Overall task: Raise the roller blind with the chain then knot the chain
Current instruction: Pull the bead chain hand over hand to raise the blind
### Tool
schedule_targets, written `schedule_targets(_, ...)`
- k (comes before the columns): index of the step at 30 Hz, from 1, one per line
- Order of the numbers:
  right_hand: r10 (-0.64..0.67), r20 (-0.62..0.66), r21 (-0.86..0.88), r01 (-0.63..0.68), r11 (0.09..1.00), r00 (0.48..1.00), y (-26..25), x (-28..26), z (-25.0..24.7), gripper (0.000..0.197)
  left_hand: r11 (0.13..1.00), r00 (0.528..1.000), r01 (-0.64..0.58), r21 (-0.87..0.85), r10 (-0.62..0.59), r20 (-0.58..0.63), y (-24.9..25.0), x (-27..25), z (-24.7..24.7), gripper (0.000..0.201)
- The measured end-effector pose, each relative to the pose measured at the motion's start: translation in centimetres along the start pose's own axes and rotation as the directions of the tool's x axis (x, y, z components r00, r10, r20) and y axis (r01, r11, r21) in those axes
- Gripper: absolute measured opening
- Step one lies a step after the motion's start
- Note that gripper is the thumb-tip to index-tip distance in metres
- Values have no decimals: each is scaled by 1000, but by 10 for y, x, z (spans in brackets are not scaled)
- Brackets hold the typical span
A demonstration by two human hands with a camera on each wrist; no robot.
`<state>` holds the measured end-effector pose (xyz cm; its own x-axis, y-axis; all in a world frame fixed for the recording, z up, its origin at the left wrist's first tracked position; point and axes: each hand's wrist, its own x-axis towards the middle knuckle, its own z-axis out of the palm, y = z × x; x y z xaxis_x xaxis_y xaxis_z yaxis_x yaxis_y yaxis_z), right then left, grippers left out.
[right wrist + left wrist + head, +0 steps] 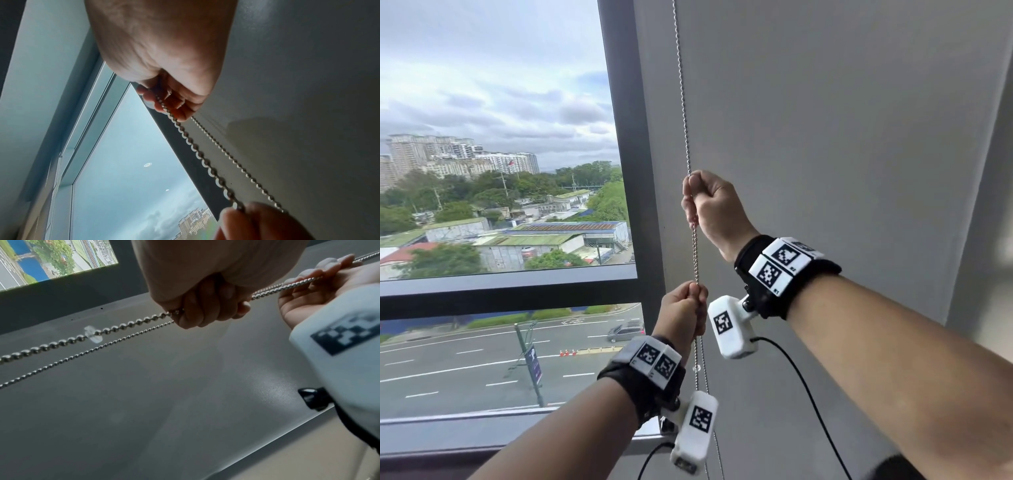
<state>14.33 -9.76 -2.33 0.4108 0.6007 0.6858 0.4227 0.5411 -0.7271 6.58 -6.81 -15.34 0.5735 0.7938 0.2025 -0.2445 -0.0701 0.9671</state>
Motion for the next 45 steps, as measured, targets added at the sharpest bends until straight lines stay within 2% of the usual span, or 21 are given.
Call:
schedule_targets(4, -2, -66, 16, 3, 1000, 998, 4, -4, 6, 26, 1000, 997, 16, 6, -16, 70, -1, -8, -1, 38)
schedule_targets(7, -16, -107, -6, 15, 1000, 994, 13, -9, 10, 26, 997, 989, 37, -70, -27, 144, 2, -8, -7, 35)
schedule_targets(10, -18, -125, -46, 13, 999, 992, 20, -20, 13, 21, 988, 987, -8, -152, 33, 159, 13, 2, -11, 34)
schedule_targets(14, 23, -131, -90, -35, 995, 991, 40, -45, 9, 17, 974, 972, -100, -204, 139, 191, 53, 14, -11, 35)
schedule_targets(18, 80, -102, -77, -88, 993, 992, 66, -68, 4, 23, 967, 965, -179, -181, 208, 159, 81, 23, -5, 42)
schedule_targets(23, 108, -58, -86, -113, 990, 992, 83, -92, -3, 41, 942, 948, -159, -296, 230, 222, 120, 29, 16, 38)
schedule_targets(25, 137, -58, -39, -140, 989, 989, 86, -98, -5, 48, 932, 955, -177, -316, 240, 175, 125, 28, 25, 33)
schedule_targets(27, 144, -50, -6, -145, 989, 988, 86, -103, -7, 47, 934, 958, -209, -291, 255, 131, 122, 28, 30, 31)
schedule_targets(30, 128, 3, -57, -128, 990, 992, 83, -106, -13, 29, 938, 959, -221, -266, 259, 119, 117, 28, 34, 35)
schedule_targets(34, 156, 87, -140, -143, 980, 984, 69, -98, -30, 30, 944, 964, -188, -272, 230, 133, 118, 29, 34, 38)
schedule_targets(41, 22, -11, -94, -23, 995, 1000, 22, -47, -42, 24, 949, 971, -178, -260, 212, 110, 111, 30, 24, 35)
schedule_targets(45, -11, -6, -93, 10, 996, 1000, -5, -22, -33, 25, 956, 979, -156, -250, 184, 91, 96, 24, 22, 40)
